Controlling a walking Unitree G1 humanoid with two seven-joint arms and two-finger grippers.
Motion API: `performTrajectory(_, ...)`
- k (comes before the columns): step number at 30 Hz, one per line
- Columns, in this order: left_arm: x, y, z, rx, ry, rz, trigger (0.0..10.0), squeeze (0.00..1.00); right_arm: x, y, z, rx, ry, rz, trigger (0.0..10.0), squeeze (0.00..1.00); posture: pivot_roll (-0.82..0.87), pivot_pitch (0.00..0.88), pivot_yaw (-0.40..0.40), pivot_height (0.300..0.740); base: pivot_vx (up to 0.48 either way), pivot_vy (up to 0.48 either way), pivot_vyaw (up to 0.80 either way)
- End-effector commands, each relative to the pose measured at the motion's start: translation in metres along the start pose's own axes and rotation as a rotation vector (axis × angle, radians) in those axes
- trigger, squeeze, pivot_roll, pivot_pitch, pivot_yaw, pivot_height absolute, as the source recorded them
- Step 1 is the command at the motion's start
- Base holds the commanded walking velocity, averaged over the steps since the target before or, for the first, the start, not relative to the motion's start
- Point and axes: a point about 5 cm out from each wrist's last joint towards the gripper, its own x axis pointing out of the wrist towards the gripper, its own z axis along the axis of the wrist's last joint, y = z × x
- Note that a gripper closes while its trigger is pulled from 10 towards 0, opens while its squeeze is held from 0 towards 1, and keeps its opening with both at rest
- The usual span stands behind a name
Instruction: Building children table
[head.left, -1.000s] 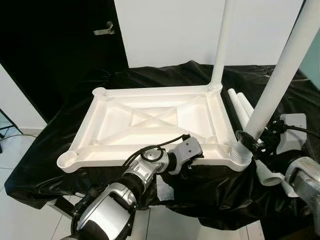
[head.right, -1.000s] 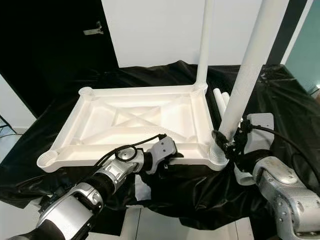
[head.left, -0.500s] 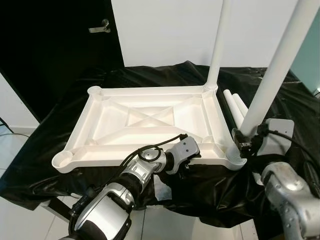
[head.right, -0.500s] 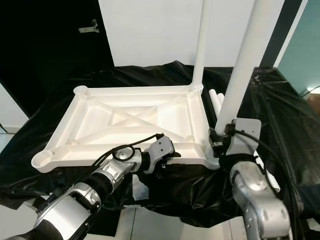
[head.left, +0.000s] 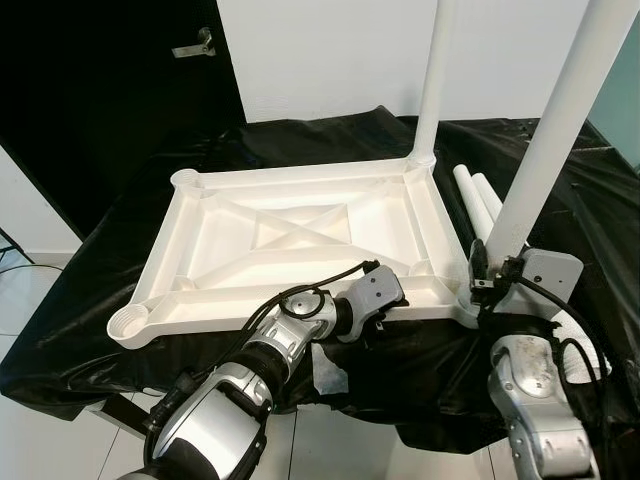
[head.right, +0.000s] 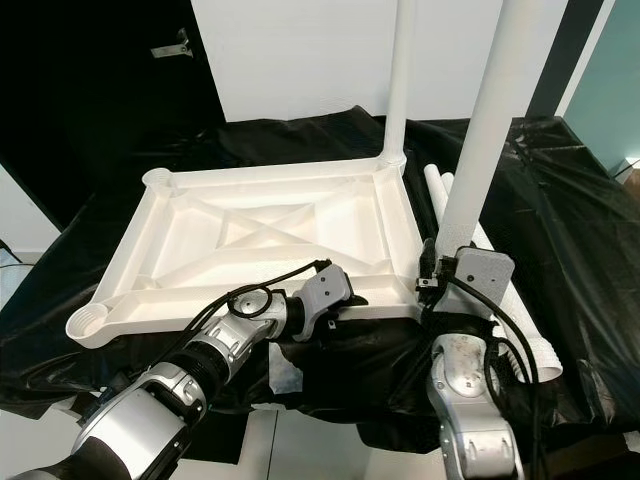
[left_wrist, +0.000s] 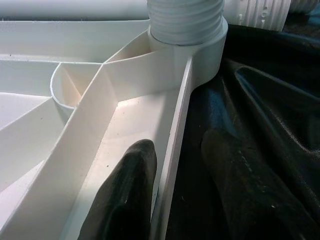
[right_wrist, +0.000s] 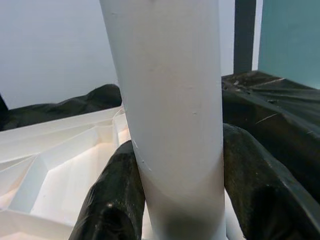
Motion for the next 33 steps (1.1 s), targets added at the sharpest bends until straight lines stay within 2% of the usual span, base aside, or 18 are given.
performTrajectory(1, 0.001, -0.021, -0.025, -0.071, 0.073, -0.14, 10.0, 0.0, -0.002, 0.001, -0.029, -0.042, 0.128, -0.009, 10.0, 0.0, -0.15, 0.016, 0.063, 0.74, 0.0, 0.0, 0.0)
performTrajectory(6, 0.001, -0.022, -0.026, -0.076, 0.072, -0.135, 10.0, 0.0, -0.002, 0.005, -0.031, -0.046, 0.104, 0.011, 10.0, 0.0, -0.15, 0.016, 0.061, 0.74, 0.0, 0.0, 0.0)
performTrajectory(7, 0.001, -0.022, -0.027, -0.079, 0.07, -0.131, 10.0, 0.0, -0.002, 0.007, -0.033, -0.042, 0.094, 0.027, 10.0, 0.16, -0.15, 0.015, 0.059, 0.74, 0.0, 0.0, 0.0)
performTrajectory(9, 0.001, -0.022, -0.027, -0.079, 0.07, -0.131, 10.0, 0.0, -0.002, 0.007, -0.033, -0.042, 0.094, 0.027, 10.0, 0.16, -0.15, 0.015, 0.059, 0.74, 0.0, 0.0, 0.0)
performTrajectory(10, 0.001, -0.022, -0.028, -0.084, 0.066, -0.124, 10.0, 0.0, -0.001, 0.008, -0.034, -0.026, 0.086, 0.05, 10.0, 1.0, -0.16, 0.012, 0.055, 0.74, 0.0, 0.0, 0.0)
performTrajectory(16, 0.001, -0.022, -0.028, -0.087, 0.062, -0.118, 10.0, 0.0, 0.0, 0.007, -0.032, -0.019, 0.074, 0.074, 10.0, 1.0, -0.17, 0.008, 0.049, 0.74, 0.0, 0.0, 0.0)
performTrajectory(17, 0.001, -0.022, -0.028, -0.089, 0.06, -0.116, 10.0, 0.0, 0.002, 0.006, -0.031, -0.02, 0.063, 0.091, 10.0, 0.0, -0.17, 0.006, 0.046, 0.74, 0.0, 0.0, 0.0)
performTrajectory(23, 0.002, -0.022, -0.027, -0.09, 0.055, -0.11, 10.0, 0.0, 0.011, -0.006, -0.024, -0.048, 0.014, 0.146, 10.0, 0.0, -0.18, 0.002, 0.041, 0.74, 0.0, 0.0, 0.0)
performTrajectory(24, 0.002, -0.022, -0.028, -0.091, 0.054, -0.109, 10.0, 0.0, 0.015, -0.009, -0.021, -0.046, 0.012, 0.249, 10.0, 0.0, -0.18, 0.001, 0.042, 0.74, 0.0, 0.0, 0.0)
performTrajectory(26, 0.002, -0.022, -0.028, -0.091, 0.054, -0.109, 10.0, 0.0, 0.016, -0.01, -0.021, -0.042, 0.015, 0.285, 10.0, 0.0, -0.18, 0.001, 0.042, 0.74, 0.0, 0.0, 0.0)
performTrajectory(27, 0.003, -0.023, -0.028, -0.09, 0.054, -0.109, 10.0, 0.0, 0.019, -0.017, -0.021, -0.05, 0.024, 0.33, 10.0, 0.0, -0.19, 0.0, 0.043, 0.74, 0.0, 0.0, 0.0)
performTrajectory(31, 0.003, -0.023, -0.028, -0.089, 0.056, -0.109, 10.0, 0.0, 0.022, -0.024, -0.022, -0.048, 0.049, 0.37, 10.0, 0.0, -0.19, 0.0, 0.043, 0.74, 0.0, 0.0, 0.0)
performTrajectory(32, 0.003, -0.023, -0.028, -0.088, 0.056, -0.109, 10.0, 0.0, 0.024, -0.028, -0.022, -0.048, 0.068, 0.399, 2.4, 0.0, -0.19, 0.0, 0.044, 0.74, 0.0, 0.0, 0.0)
performTrajectory(33, 0.002, -0.022, -0.028, -0.087, 0.057, -0.108, 10.0, 0.0, 0.024, -0.031, -0.023, -0.052, 0.09, 0.44, 0.0, 0.0, -0.19, 0.0, 0.044, 0.74, 0.0, 0.0, 0.0)
